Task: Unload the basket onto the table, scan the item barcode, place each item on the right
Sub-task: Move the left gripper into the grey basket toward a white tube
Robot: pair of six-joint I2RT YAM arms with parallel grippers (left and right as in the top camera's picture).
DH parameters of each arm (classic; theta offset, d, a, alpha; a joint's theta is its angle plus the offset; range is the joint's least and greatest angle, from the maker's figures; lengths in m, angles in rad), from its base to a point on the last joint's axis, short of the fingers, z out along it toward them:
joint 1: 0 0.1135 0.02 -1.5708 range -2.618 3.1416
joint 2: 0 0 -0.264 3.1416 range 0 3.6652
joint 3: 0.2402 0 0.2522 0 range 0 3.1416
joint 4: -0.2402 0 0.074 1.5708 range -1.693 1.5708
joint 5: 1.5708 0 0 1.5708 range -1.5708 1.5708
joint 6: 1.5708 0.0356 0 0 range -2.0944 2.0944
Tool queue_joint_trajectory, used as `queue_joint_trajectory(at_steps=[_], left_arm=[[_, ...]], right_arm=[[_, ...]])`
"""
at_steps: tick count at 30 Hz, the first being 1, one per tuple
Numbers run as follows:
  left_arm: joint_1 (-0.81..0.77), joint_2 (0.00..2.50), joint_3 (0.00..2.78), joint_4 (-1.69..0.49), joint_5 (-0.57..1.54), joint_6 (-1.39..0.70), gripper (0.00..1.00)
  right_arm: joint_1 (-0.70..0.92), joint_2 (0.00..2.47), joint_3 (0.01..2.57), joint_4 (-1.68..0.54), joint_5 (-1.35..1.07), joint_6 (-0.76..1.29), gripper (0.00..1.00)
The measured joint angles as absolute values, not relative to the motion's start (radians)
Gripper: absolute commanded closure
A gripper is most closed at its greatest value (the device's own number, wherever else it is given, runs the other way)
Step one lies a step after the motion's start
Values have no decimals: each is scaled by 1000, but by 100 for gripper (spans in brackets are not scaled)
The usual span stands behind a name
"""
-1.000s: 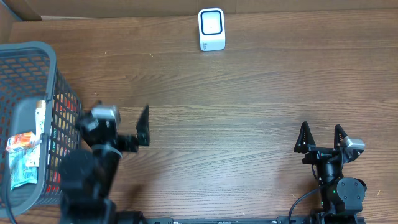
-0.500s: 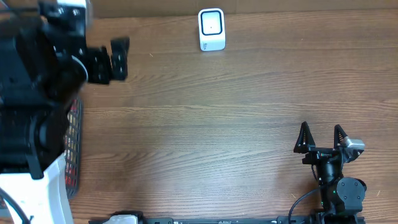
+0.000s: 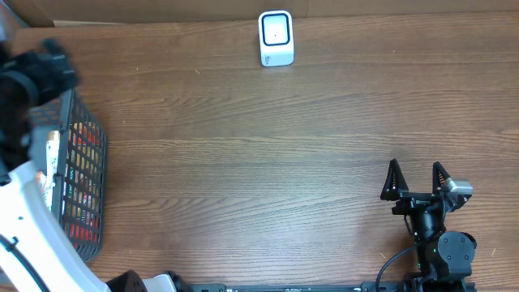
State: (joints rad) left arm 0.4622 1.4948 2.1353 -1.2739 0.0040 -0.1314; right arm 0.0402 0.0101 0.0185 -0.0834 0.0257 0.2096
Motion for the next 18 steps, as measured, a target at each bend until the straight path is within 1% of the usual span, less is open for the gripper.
queue_joint_trajectory(at_steps=[1, 2, 6, 8, 12, 18], left_arm=[[506, 1495, 2135, -1277, 7, -138, 7], [556, 1495, 2135, -1280, 9, -144, 8], [682, 1495, 2115, -1248, 11, -155, 8], [715, 1495, 2078, -1221, 12, -150, 7], [761, 1516, 1964, -1167, 15, -112, 3], [835, 1601, 1822, -1118, 60, 3, 5]], right_arm=[[40, 10, 19, -83, 26, 209, 0], [40, 10, 19, -84, 26, 210, 0], [40, 10, 19, -84, 26, 210, 0], [40, 10, 19, -84, 26, 210, 0], [40, 10, 19, -84, 25, 209, 0], [40, 10, 19, -83, 26, 209, 0]])
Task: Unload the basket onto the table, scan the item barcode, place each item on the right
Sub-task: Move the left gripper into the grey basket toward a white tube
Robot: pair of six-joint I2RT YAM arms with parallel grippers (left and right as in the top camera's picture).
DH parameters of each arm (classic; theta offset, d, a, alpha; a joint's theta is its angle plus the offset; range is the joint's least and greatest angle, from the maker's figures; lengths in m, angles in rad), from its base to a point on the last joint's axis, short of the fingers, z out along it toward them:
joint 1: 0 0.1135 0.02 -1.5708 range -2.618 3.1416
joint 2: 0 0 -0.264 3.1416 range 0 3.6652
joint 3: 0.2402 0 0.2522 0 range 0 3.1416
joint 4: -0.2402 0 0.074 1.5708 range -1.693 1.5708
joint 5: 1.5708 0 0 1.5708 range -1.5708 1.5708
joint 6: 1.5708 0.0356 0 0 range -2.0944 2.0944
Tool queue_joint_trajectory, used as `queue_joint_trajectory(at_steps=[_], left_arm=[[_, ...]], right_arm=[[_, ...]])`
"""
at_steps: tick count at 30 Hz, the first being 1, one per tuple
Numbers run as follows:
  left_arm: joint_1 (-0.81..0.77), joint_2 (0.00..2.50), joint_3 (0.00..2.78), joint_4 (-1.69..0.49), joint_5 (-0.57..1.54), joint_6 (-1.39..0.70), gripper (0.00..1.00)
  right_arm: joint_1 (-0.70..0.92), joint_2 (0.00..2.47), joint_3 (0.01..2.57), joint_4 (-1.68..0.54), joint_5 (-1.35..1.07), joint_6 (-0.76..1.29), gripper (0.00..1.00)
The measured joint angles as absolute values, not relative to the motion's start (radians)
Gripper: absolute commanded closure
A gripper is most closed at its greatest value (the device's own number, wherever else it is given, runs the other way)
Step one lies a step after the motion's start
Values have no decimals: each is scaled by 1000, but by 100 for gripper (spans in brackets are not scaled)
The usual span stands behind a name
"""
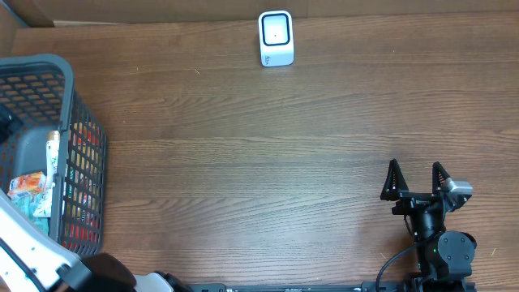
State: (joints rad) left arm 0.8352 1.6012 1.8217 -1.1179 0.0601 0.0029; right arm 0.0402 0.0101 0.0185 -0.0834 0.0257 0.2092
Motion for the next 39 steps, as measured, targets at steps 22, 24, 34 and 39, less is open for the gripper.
queue_joint_trajectory(at_steps=[22, 24, 34, 39], left_arm=[[878, 1996, 1769, -1064, 165, 336, 10], [878, 2017, 1769, -1053, 160, 346, 10], [865, 2122, 1769, -1004, 144, 403, 15], [842, 2176, 1769, -980, 134, 416, 27]], right_arm=[[40, 10, 19, -84, 26, 210, 0], [40, 10, 19, -84, 26, 209, 0], [40, 10, 19, -84, 26, 210, 0], [40, 10, 19, -84, 26, 210, 0]])
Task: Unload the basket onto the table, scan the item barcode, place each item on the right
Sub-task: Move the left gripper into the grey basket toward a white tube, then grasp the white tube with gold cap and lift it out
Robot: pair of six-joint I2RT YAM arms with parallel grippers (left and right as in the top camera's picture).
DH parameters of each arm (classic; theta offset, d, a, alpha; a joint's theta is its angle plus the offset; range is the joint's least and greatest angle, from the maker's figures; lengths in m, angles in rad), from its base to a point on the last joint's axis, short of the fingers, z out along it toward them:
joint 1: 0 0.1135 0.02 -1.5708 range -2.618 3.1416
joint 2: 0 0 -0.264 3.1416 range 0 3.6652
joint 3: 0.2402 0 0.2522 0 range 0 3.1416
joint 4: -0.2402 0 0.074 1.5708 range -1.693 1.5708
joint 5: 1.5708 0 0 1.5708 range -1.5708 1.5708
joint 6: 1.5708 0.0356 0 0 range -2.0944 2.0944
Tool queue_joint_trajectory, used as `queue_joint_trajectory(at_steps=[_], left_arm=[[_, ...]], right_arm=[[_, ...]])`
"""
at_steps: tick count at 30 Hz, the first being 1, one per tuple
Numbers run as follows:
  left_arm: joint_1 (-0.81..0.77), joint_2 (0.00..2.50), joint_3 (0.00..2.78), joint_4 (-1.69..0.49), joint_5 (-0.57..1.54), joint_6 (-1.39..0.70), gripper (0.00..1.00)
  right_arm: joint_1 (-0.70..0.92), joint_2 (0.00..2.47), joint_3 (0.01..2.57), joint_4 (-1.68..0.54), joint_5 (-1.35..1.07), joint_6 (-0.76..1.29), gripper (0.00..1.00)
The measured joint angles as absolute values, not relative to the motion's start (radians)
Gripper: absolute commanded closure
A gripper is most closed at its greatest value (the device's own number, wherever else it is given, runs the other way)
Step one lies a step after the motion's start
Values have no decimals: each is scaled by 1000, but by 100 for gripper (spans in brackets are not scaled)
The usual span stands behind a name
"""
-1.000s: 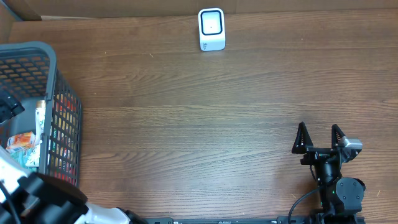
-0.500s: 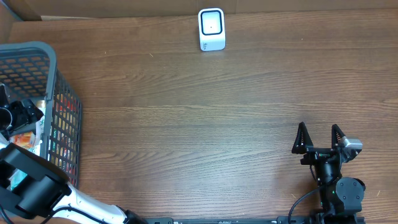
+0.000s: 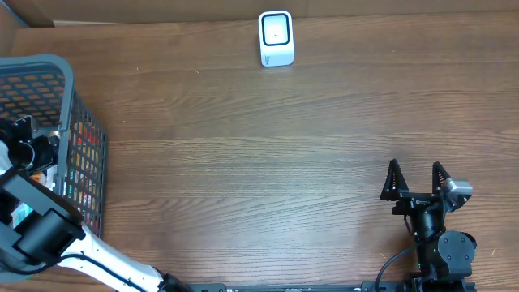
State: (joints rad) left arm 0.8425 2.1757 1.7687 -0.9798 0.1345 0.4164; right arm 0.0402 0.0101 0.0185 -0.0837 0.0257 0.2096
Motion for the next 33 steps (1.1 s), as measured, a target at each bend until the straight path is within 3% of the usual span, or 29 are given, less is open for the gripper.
queue_joint_trajectory(at_steps=[4, 9, 13, 33], left_arm=[[826, 2196, 1769, -938, 134, 429, 44], [802, 2217, 1769, -909, 126, 444, 57], [793, 2222, 1773, -909, 120, 470, 95], [778, 2133, 1833, -1003, 32, 398, 96]], right_arm=[[40, 10, 19, -83, 26, 209, 0], [40, 10, 19, -84, 26, 210, 0], [40, 10, 19, -83, 26, 210, 0], [40, 10, 19, -84, 26, 210, 0]])
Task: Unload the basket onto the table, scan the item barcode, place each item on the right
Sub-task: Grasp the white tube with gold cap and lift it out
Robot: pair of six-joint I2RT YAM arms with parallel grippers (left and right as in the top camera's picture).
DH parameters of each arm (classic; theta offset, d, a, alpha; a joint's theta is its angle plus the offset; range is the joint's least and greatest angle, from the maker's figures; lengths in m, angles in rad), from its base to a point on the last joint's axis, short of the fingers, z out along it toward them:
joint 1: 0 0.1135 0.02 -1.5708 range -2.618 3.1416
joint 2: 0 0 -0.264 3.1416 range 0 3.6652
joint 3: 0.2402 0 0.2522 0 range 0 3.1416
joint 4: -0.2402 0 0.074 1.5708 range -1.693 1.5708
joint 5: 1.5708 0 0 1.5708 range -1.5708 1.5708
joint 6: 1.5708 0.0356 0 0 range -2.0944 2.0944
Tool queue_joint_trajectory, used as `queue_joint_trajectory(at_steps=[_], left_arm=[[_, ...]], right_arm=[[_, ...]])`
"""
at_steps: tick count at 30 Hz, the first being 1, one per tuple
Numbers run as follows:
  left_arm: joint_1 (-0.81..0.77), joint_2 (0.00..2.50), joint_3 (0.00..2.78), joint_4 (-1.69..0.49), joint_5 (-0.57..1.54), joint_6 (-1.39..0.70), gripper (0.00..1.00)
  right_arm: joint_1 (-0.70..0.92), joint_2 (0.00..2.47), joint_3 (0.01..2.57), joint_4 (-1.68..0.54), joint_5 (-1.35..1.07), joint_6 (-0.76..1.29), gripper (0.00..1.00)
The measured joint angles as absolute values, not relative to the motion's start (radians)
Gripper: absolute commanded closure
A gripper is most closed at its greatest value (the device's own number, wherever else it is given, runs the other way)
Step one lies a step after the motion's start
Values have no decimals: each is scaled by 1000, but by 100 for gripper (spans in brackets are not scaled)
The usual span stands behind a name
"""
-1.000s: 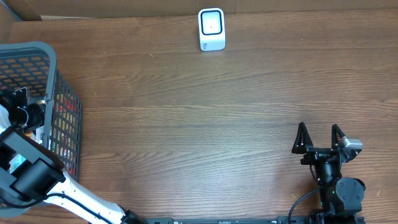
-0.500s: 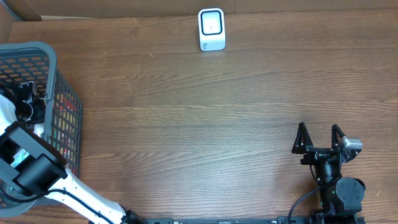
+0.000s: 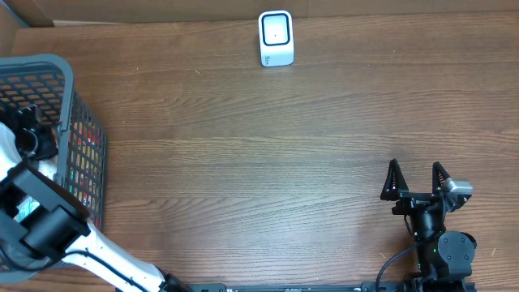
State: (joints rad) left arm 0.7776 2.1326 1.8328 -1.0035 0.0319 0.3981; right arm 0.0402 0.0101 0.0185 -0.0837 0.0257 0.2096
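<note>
The white barcode scanner (image 3: 276,38) stands upright at the far edge of the table, its window facing the camera. A grey mesh basket (image 3: 69,89) sits at the left edge, with red and other coloured packets (image 3: 81,158) showing through its wall. My left arm reaches down into the basket. Its black left gripper (image 3: 32,136) is low among the items, and its jaws are hidden by the wrist. My right gripper (image 3: 415,180) rests at the near right, open and holding nothing.
Brown cardboard lines the table's far edge behind the scanner. The wooden table (image 3: 259,162) stretches between the basket and the right arm's base (image 3: 442,247).
My left gripper remains down inside the basket, shifted slightly towards its far side. The arm's wrist block sits a little higher in the frame. The right arm has not moved.
At first my left arm hung blurred, high over the basket's left side. Then it was almost out of frame, leaving the packets in the basket exposed. After that the gripper was down among the packets, and it remains there now. The right gripper stayed open and still.
</note>
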Motion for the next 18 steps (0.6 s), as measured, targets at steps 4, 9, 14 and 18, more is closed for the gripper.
queue_joint_trajectory(at_steps=[4, 9, 14, 18], left_arm=[[762, 1975, 1846, -997, 33, 371, 96], [738, 1768, 1872, -972, 33, 329, 96], [733, 1613, 1877, -919, 31, 212, 96], [710, 1529, 1877, -888, 41, 129, 96]], right_arm=[[40, 10, 19, -84, 26, 210, 0], [40, 10, 19, -83, 26, 210, 0], [40, 10, 19, -84, 26, 210, 0], [40, 10, 19, -83, 26, 210, 0]])
